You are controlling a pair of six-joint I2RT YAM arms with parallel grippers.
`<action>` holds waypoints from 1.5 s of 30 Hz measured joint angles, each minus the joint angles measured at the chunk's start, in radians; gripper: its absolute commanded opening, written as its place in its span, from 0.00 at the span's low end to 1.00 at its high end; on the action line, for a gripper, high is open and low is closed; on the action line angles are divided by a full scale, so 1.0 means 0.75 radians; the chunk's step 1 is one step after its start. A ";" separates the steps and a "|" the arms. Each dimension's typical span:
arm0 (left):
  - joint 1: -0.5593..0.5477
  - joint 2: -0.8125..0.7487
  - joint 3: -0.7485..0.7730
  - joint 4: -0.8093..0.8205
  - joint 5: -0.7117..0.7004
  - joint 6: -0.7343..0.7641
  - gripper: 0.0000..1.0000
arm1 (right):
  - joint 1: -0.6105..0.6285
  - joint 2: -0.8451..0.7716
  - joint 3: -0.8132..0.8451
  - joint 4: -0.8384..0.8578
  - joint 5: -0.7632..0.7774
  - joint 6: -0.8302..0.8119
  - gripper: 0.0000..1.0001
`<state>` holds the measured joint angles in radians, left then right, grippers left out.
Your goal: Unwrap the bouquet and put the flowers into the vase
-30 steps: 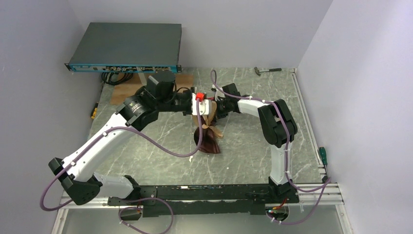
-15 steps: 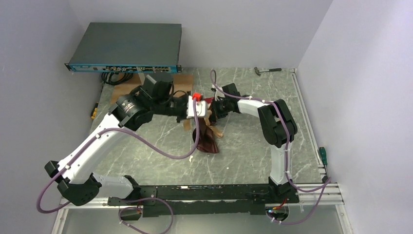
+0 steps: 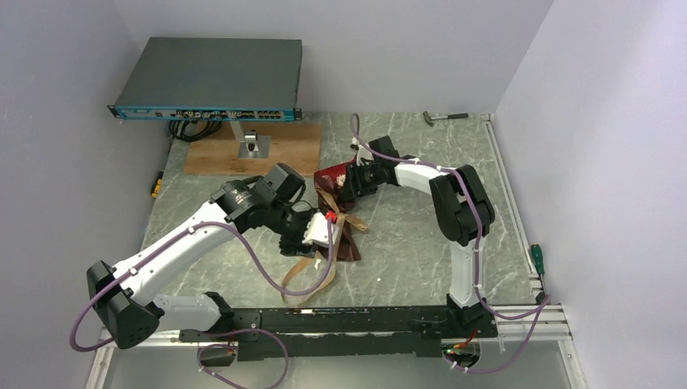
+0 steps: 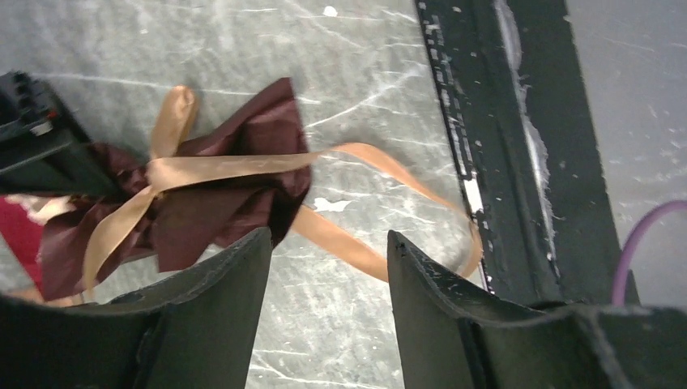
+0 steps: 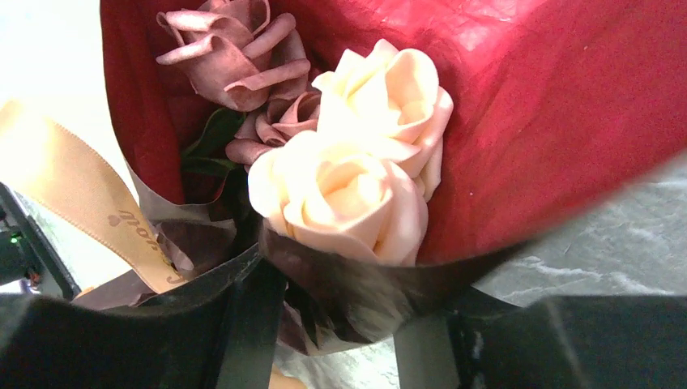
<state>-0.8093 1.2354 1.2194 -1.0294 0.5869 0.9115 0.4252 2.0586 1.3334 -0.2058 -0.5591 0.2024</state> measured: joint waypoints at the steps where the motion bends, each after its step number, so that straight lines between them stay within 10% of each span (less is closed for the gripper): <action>1: 0.019 0.000 0.003 0.011 0.005 -0.013 0.61 | 0.000 0.000 0.005 -0.011 -0.001 0.001 0.52; 11: 0.407 0.156 0.018 0.431 0.039 -0.294 0.54 | -0.045 -0.003 0.080 -0.223 -0.013 -0.005 0.66; 25: 0.437 0.561 -0.002 0.753 0.058 0.085 0.56 | -0.106 -0.039 0.080 -0.282 -0.173 0.055 0.68; 28: 0.437 0.624 0.006 0.773 0.047 0.123 0.52 | -0.103 -0.037 0.080 -0.281 -0.186 0.067 0.63; 35: 0.436 0.687 0.061 0.794 -0.011 0.140 0.01 | -0.103 -0.002 0.080 -0.273 -0.195 0.069 0.36; 45: 0.455 0.432 0.076 0.767 -0.081 -0.004 0.00 | -0.103 0.019 0.081 -0.283 -0.132 0.034 0.00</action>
<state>-0.4683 1.5593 1.2766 -0.4545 0.5262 0.9085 0.3477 2.0731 1.3945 -0.4179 -0.6579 0.2276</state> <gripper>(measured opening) 0.010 0.108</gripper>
